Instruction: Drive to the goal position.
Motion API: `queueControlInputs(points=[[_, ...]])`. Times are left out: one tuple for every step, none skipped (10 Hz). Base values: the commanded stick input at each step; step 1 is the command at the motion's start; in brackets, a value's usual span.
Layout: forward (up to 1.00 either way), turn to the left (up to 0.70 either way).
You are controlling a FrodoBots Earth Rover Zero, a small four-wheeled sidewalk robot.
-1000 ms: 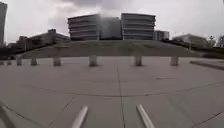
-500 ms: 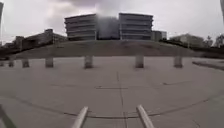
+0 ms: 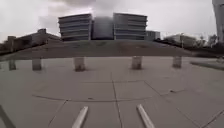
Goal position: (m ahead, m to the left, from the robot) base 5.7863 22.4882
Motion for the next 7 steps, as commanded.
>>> queueControlInputs(points=[[1.00, -0.27], [1.00, -0.27], [1.00, -0.23], [0.48, 0.00], [0.00, 0.00], [0.00, 0.00], [0.00, 0.00]])
